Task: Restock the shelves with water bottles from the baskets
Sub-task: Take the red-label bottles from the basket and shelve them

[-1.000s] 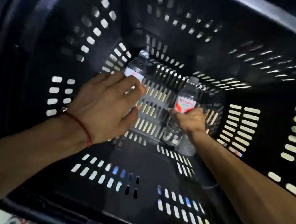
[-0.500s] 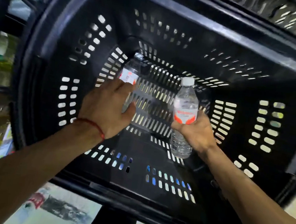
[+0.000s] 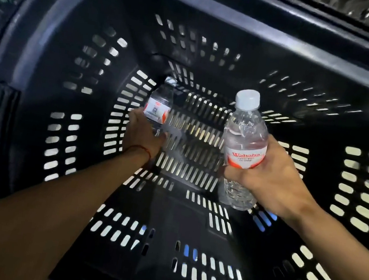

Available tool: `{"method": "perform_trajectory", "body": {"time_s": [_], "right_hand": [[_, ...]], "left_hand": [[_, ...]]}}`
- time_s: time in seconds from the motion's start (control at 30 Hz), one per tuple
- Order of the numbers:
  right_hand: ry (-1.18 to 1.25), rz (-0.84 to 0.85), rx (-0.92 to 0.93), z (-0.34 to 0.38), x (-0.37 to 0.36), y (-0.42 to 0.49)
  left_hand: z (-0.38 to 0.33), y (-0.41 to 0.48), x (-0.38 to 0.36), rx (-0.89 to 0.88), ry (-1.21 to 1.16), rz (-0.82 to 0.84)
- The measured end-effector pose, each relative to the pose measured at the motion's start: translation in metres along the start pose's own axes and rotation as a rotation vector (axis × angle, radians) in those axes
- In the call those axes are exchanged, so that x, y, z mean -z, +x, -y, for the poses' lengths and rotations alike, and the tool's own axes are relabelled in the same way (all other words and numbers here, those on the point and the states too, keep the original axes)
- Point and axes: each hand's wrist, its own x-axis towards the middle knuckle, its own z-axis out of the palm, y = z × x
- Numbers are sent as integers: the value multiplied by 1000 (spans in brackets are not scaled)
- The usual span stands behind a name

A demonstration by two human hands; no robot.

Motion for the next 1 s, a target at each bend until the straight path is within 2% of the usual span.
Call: {"method": "perform_trajectory", "body": {"time_s": [0.2,0.4,0.6,0.77,1.0], "right_hand": [[-161,-17,18,0,0,20],[-179,-12,0,18,1,-3],[-182,-57,-32,57,19,-82],[-158,-88,-10,106,41,-166],[-17,-239,-25,168,74,-278]], "left_hand": [[0,15,-10,39,-57,-12],[-3,-34,27,28,-261,140],[-30,-129,94,89,-457,271],[-72,-217,169,87,-725,379],[-138,-321,266,53,-937,486]]}}
